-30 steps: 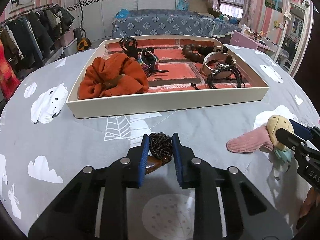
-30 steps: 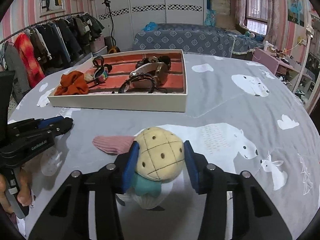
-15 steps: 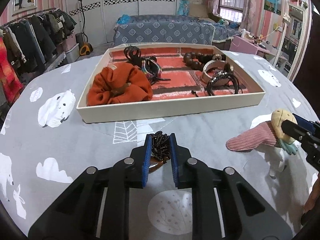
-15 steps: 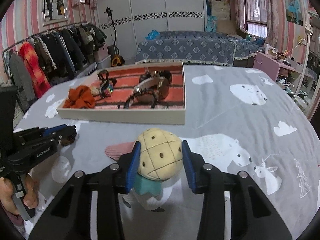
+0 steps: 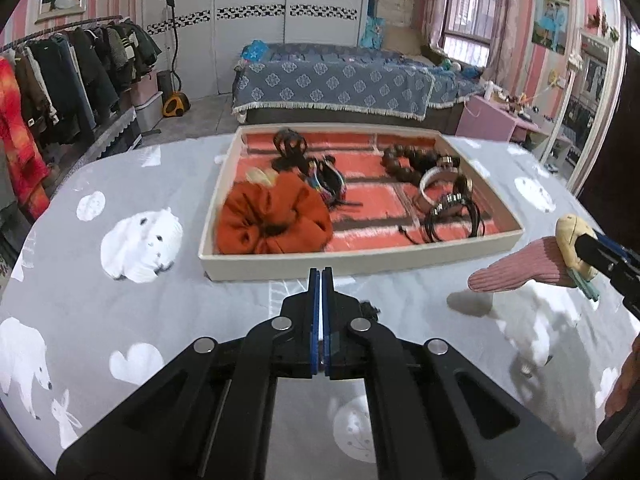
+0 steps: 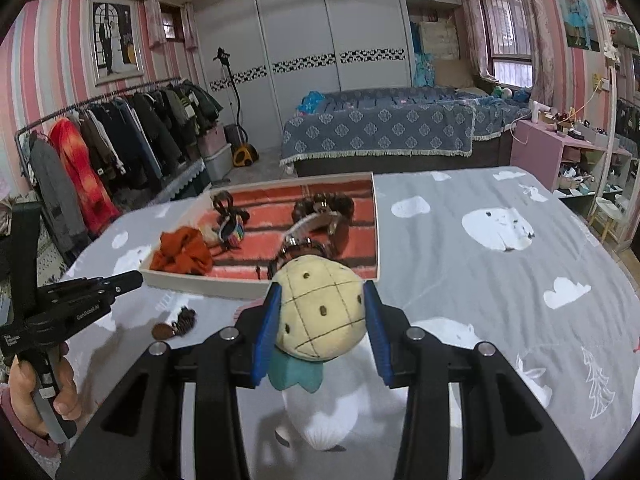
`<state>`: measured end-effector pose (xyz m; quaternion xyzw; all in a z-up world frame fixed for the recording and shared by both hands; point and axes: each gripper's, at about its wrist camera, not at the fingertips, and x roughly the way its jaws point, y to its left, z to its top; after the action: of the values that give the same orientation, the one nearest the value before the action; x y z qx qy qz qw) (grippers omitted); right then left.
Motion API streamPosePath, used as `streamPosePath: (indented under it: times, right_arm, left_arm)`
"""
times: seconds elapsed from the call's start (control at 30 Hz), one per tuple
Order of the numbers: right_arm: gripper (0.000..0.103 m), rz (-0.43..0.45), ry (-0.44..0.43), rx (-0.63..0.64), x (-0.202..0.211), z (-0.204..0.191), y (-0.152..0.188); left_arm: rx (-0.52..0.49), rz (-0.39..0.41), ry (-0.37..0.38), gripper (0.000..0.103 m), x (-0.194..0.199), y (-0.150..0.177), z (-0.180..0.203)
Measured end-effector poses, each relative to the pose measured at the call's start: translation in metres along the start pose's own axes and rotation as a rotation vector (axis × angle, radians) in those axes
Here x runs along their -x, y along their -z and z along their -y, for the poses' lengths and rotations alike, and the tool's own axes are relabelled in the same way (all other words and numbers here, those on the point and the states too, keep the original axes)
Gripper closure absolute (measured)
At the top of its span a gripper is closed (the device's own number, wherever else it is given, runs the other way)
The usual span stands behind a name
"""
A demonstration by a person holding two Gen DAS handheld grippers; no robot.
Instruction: Organize jewelry
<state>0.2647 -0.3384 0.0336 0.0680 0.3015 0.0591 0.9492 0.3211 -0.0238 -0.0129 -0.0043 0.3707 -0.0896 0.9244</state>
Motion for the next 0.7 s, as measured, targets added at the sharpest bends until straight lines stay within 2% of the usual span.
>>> streamPosePath:
  times: [0.13,0.3,0.37,0.43,0.47,0.6,0.7]
  right_arm:
    - [0.062,0.017,-0.005,-0.005,0.001,-0.001,-0.009]
    - [0.062,0.011,0.018,0.005,-0.005,0.002,-0.008]
    - [0.062,0.007,0.024,-0.002,-0.007,0.007,-0.007]
    - [0.062,0.007,0.035,-0.01,-0.007,0.014,-0.007]
    - [0.062,0.008,0.038,-0.015,-0.007,0.017,-0.007]
    - [0.062,0.018,0.045,-0.043,-0.004,0.03,-0.009]
    - [0.062,0.017,0.048,-0.053,-0.005,0.035,-0.009]
  left_arm:
    - [0.019,-0.005,0.024,0.103,0.0,-0.006,-0.004]
    - [0.007,-0.051,0.032,0.102,-0.016,0.002,0.004]
    - [0.01,-0.067,0.023,0.092,-0.023,0.006,0.007]
    - [0.014,-0.08,0.017,0.062,-0.029,0.007,0.009]
    - [0.012,-0.085,0.011,0.058,-0.032,0.008,0.011]
    - [-0.007,-0.105,0.009,0.05,-0.043,0.008,0.019]
    - [-0.036,-0.132,-0.001,0.05,-0.053,0.013,0.029]
